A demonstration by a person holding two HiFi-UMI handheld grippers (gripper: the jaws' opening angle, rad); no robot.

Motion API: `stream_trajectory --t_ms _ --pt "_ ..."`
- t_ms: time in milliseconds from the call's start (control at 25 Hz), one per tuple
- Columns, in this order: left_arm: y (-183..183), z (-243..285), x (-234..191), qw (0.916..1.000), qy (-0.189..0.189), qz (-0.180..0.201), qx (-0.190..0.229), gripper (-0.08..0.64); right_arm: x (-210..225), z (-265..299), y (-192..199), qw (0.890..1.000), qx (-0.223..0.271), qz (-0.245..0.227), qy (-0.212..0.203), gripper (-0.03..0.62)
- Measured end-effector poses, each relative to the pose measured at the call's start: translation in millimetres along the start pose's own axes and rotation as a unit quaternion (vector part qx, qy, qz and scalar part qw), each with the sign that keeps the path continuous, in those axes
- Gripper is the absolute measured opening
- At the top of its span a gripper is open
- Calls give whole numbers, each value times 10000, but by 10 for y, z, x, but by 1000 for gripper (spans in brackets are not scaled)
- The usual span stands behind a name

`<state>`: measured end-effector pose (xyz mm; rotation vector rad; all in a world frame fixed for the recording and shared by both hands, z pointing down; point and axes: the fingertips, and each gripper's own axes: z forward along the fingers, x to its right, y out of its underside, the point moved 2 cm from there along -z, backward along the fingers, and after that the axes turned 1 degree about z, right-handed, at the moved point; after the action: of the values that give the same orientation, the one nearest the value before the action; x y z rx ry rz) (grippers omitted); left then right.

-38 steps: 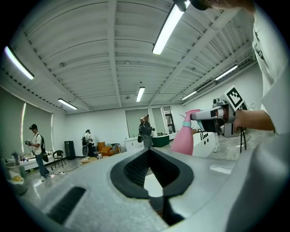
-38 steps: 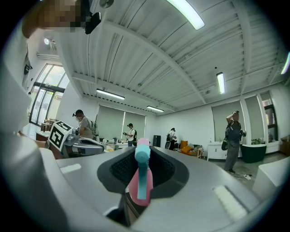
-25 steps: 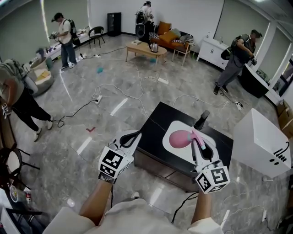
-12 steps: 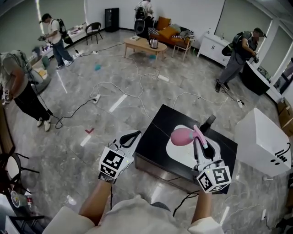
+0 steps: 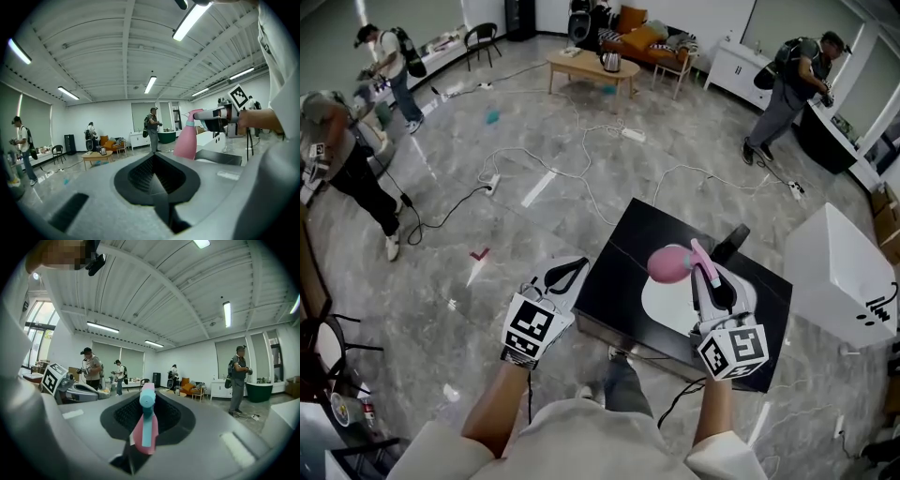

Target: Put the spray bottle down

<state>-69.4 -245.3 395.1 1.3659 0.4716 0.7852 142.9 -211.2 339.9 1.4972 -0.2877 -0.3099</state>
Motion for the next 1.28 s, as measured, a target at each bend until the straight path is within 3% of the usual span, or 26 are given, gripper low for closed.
stream_trajectory --t_ms 640,1280 --pt "178 980 -569 9987 -301 -209 -344 5 948 1242 415 9996 -284 -21 -34 71" --pt "552 1727 -904 9942 -448 -543 -813 5 1484 2373 1135 9965 -772 53 -316 71"
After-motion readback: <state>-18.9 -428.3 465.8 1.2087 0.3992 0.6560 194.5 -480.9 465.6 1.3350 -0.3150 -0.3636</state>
